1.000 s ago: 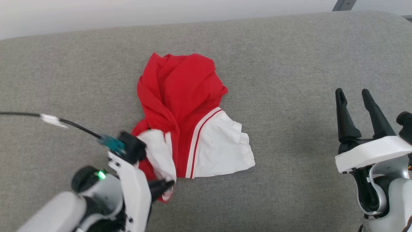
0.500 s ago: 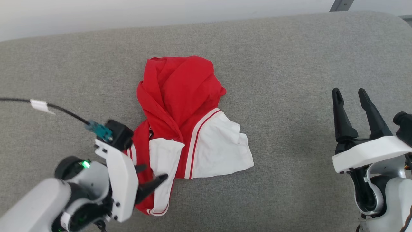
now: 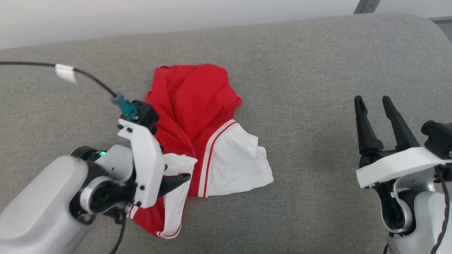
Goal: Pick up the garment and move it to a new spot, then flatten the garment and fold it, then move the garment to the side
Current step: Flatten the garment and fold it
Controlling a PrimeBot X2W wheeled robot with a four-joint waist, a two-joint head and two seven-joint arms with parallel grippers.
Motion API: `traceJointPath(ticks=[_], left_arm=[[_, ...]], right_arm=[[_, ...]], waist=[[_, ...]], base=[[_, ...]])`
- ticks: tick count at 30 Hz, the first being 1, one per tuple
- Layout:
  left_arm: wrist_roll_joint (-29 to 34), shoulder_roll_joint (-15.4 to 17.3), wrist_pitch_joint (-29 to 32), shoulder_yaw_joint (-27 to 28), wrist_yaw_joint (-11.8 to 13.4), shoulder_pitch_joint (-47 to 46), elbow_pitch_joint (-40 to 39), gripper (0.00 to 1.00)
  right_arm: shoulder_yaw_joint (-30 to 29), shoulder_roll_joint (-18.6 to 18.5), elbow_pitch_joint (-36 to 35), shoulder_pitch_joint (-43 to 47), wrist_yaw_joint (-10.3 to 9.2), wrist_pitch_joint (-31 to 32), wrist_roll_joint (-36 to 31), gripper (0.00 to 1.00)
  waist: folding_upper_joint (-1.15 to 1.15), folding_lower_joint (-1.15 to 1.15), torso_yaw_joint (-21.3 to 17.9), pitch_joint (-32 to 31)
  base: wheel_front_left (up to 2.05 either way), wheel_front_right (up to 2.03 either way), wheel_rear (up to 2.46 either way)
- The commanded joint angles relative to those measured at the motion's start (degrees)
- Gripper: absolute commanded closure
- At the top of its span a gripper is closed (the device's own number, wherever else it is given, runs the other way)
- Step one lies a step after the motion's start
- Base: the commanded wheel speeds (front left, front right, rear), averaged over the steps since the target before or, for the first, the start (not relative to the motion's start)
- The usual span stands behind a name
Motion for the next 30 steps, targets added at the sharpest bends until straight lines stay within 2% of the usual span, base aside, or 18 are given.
traceJointPath(ticks=[1, 7, 15, 16, 17, 23, 30], left_arm=[[0.3, -0.9, 0.9, -0.7, 0.2, -1.3, 1.0, 0.0], [1.9, -2.7, 2.6, -3.3, -0.3, -3.3, 6.0, 0.0], [4.1, -3.6, 0.4, -4.7, -1.5, -3.5, 12.0, 0.0], [4.2, -3.6, 0.0, -4.8, -1.9, -3.5, 12.7, 0.57], [4.4, -3.7, -0.4, -4.8, -2.2, -3.6, 13.4, 1.0], [1.8, -2.7, -2.7, -0.9, -1.3, -3.3, 13.0, 1.0], [-1.8, 0.7, -6.0, 5.3, 1.8, 0.1, 6.5, 1.0]], right_arm=[[0.2, 0.0, 0.2, -0.7, 0.01, -0.4, 0.2, 0.0], [0.2, 0.0, 0.3, -1.0, 0.01, -0.5, 0.0, 0.0], [0.5, 0.0, 0.4, -1.6, 0.01, -0.6, 0.1, 0.0], [0.6, 0.0, 0.4, -1.7, 0.01, -0.8, 0.1, 0.0], [0.6, 0.0, 0.6, -1.8, 0.01, -0.7, 0.1, 0.0], [-0.3, 0.0, 1.0, -1.1, 0.01, -1.1, -0.4, 0.0], [-1.5, 0.0, 0.5, -0.2, 0.01, -0.4, -0.7, 0.0]], waist=[[0.0, 0.0, -0.2, 0.1], [0.0, 0.0, -1.0, 0.4], [0.0, 0.0, -1.9, 1.8], [0.0, 0.0, -1.9, 1.9], [0.0, 0.0, -2.0, 2.0], [0.0, 0.0, -1.2, 1.3], [0.0, 0.0, 0.5, 0.3]], base=[[0.0, 0.0, 0.0], [0.0, 0.0, 0.0], [0.0, 0.0, 0.0], [0.0, 0.0, 0.0], [0.0, 0.0, 0.0], [0.0, 0.0, 0.0], [0.0, 0.0, 0.0]])
